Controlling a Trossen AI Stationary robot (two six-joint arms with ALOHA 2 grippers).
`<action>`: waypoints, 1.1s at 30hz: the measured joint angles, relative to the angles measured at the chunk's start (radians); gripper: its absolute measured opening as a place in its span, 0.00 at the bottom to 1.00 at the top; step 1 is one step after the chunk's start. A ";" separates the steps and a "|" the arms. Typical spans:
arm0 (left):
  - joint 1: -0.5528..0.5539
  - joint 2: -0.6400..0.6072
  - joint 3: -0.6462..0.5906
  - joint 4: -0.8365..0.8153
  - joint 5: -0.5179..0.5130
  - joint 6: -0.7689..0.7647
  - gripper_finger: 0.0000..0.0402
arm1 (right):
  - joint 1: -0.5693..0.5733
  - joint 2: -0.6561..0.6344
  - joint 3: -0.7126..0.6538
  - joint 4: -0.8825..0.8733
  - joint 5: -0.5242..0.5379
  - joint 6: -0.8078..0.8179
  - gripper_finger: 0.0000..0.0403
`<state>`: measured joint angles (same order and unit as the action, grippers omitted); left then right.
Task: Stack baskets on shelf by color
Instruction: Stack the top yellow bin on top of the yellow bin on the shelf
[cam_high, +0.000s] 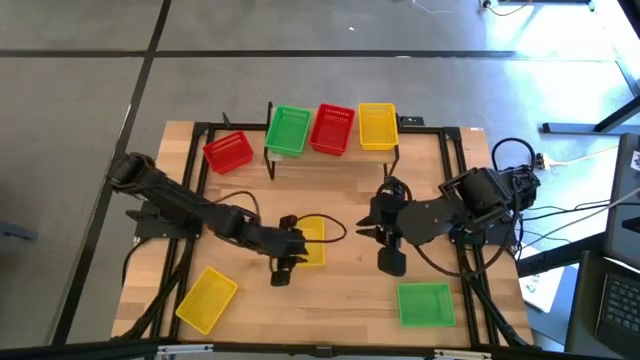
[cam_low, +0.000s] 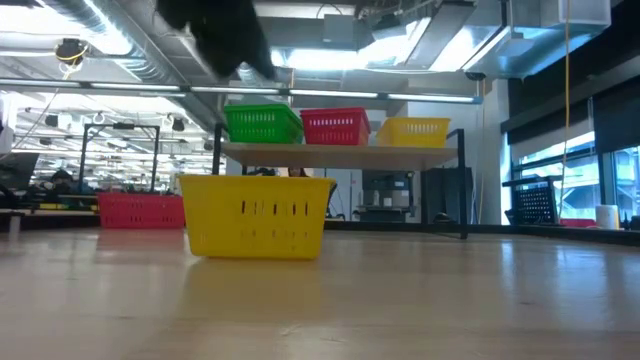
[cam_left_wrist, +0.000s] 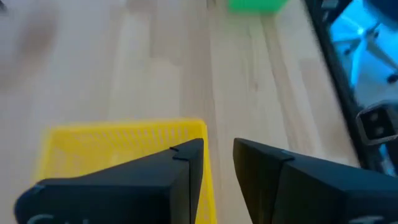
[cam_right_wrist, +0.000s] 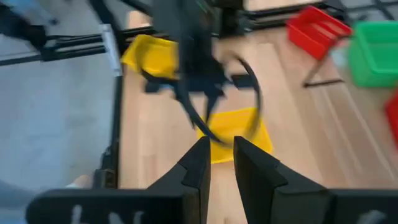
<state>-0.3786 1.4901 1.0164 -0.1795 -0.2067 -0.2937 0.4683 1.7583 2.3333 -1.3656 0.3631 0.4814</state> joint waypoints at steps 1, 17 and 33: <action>-0.005 -0.025 0.000 0.000 -0.024 0.013 0.19 | 0.000 0.001 0.000 -0.015 0.022 0.018 0.17; -0.060 -0.408 0.001 -0.253 -0.376 0.071 0.19 | -0.014 0.086 0.000 -0.205 0.191 0.700 0.17; -0.060 -0.673 0.001 -0.451 -0.454 0.096 0.19 | -0.169 0.294 0.000 -0.197 -0.044 1.097 0.17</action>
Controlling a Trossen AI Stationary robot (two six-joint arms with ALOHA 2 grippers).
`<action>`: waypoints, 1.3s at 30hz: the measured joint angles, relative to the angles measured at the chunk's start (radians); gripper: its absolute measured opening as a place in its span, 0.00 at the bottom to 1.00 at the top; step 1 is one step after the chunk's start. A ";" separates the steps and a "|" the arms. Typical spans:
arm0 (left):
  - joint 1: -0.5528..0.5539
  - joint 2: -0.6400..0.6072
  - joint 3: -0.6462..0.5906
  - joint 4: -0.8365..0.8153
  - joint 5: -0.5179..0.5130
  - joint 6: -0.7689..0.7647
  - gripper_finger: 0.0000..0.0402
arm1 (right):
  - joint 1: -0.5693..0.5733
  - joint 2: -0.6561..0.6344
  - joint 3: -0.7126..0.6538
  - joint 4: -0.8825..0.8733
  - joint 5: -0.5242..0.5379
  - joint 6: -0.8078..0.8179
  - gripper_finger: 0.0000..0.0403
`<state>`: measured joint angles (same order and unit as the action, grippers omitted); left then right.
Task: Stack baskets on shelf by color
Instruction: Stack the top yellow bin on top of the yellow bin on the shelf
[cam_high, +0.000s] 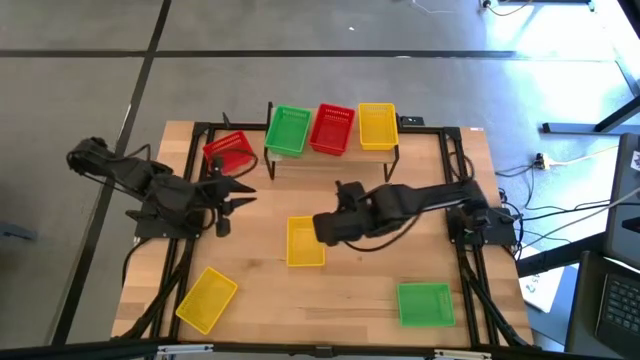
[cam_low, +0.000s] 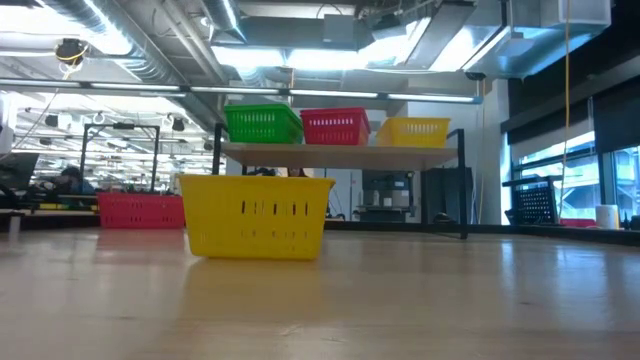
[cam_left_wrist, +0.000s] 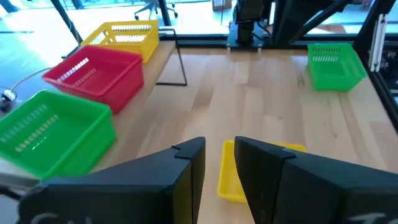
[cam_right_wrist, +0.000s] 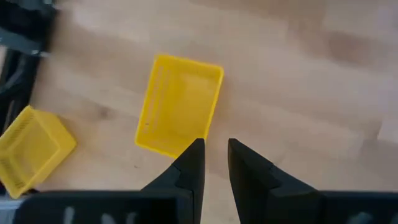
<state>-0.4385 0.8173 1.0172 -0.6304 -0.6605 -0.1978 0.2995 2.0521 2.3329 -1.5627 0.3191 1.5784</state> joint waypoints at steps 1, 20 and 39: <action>0.000 -0.012 0.000 -0.014 0.000 0.000 0.19 | -0.007 0.014 0.000 0.004 -0.025 0.025 0.17; -0.001 -0.147 0.000 -0.102 0.085 0.054 0.19 | -0.121 0.300 0.000 0.098 -0.313 0.066 0.17; -0.001 -0.146 0.000 -0.103 0.087 0.052 0.19 | -0.182 0.368 0.001 0.122 -0.356 -0.003 0.17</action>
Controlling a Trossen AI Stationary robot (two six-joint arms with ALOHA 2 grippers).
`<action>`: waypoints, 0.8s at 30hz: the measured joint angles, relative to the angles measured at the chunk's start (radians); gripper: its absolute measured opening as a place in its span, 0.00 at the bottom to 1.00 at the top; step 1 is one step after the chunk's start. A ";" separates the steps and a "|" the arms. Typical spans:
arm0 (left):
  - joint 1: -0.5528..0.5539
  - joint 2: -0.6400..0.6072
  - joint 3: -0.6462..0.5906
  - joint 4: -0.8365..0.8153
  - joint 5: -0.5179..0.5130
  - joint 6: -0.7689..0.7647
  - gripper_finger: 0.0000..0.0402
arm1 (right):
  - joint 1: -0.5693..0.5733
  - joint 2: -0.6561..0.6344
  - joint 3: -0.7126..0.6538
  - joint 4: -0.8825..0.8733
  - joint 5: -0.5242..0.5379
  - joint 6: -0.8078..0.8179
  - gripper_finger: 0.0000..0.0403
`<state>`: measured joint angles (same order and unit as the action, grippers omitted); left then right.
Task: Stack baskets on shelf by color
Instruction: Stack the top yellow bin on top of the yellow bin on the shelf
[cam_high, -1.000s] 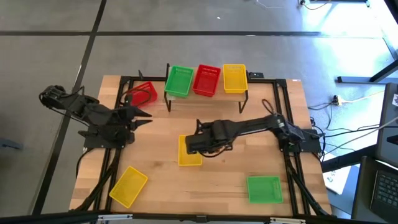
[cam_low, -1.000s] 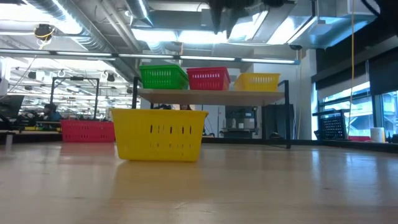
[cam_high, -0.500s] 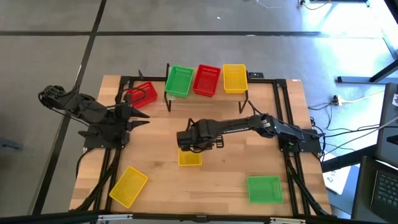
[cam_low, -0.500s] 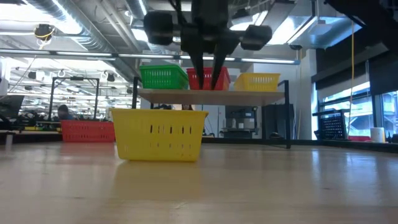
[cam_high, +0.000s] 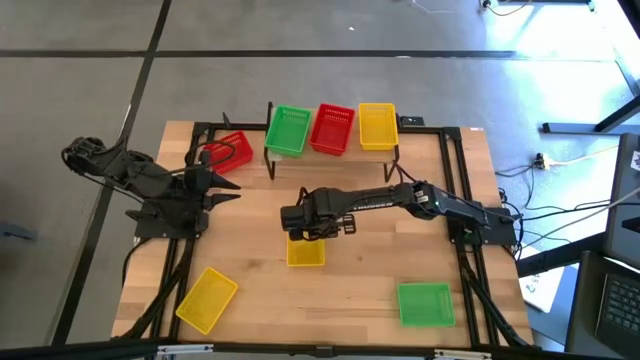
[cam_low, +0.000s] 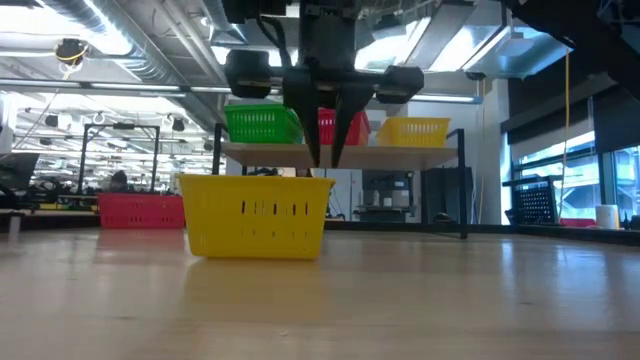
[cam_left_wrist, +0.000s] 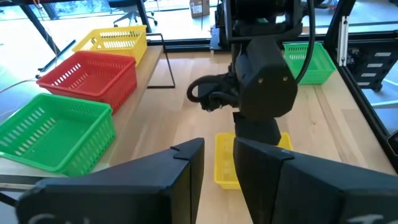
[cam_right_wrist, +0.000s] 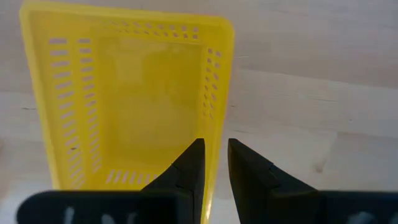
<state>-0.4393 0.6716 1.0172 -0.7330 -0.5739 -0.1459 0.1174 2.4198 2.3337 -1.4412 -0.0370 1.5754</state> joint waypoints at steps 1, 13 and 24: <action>0.000 0.000 0.000 0.000 0.000 0.000 0.19 | 0.000 0.003 0.000 0.000 -0.004 -0.004 0.17; 0.000 0.000 0.000 0.000 0.000 0.000 0.19 | -0.003 0.039 0.000 -0.014 -0.010 -0.008 0.17; 0.000 0.000 0.000 0.001 0.000 0.000 0.19 | -0.004 0.049 -0.001 -0.008 0.009 -0.013 0.17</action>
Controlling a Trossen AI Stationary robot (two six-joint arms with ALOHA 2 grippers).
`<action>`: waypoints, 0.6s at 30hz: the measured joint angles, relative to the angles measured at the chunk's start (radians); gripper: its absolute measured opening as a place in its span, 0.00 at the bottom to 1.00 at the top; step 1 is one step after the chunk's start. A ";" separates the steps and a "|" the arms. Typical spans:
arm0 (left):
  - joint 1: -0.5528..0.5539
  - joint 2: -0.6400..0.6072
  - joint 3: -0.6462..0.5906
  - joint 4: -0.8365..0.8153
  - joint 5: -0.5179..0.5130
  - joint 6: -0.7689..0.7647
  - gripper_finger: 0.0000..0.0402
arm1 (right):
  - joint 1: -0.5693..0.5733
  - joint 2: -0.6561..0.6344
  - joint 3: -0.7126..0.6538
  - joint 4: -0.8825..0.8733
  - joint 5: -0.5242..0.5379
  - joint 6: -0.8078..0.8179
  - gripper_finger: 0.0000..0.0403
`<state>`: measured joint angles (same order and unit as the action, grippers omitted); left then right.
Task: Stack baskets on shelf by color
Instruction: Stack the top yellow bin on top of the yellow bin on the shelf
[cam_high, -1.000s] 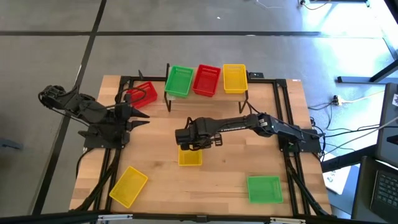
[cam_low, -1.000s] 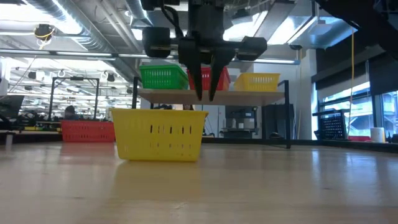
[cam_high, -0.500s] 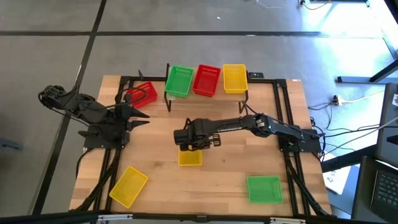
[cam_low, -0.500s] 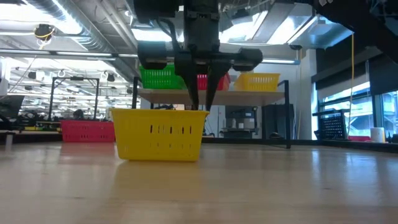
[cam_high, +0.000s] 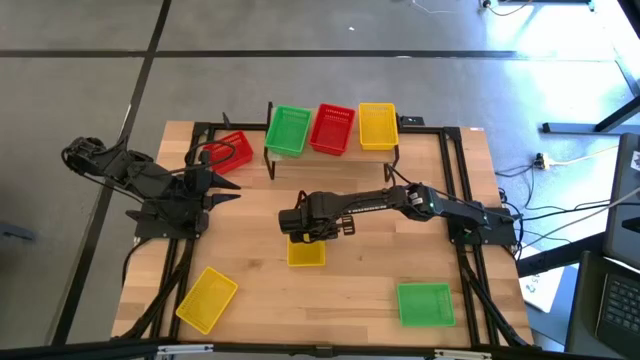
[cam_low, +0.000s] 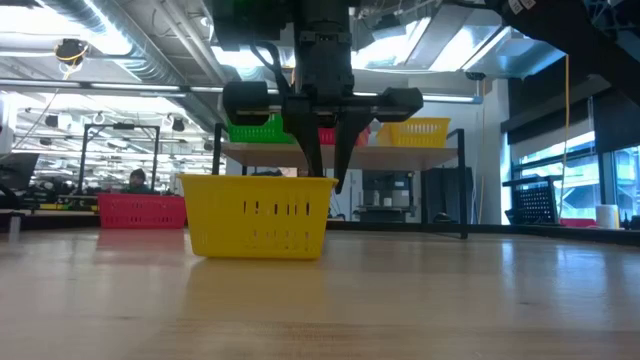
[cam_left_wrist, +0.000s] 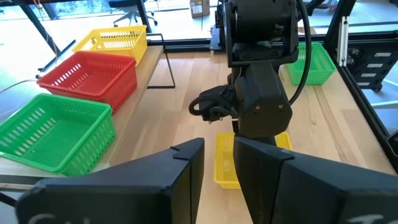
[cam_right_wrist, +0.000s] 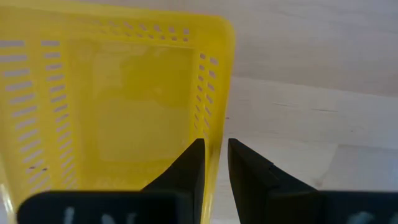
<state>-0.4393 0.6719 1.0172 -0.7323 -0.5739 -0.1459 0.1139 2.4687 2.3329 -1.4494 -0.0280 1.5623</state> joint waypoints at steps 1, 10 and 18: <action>0.000 0.000 0.000 0.000 0.000 0.000 0.19 | 0.000 0.000 0.000 0.000 0.000 0.000 0.17; 0.000 0.000 0.000 0.000 0.000 0.000 0.19 | -0.001 0.000 0.000 0.003 0.000 0.000 0.17; 0.000 0.000 0.000 0.000 0.000 0.000 0.19 | 0.000 0.000 0.000 0.019 0.023 -0.001 0.17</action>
<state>-0.4393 0.6716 1.0172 -0.7325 -0.5741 -0.1459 0.1135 2.4687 2.3329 -1.4300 -0.0054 1.5615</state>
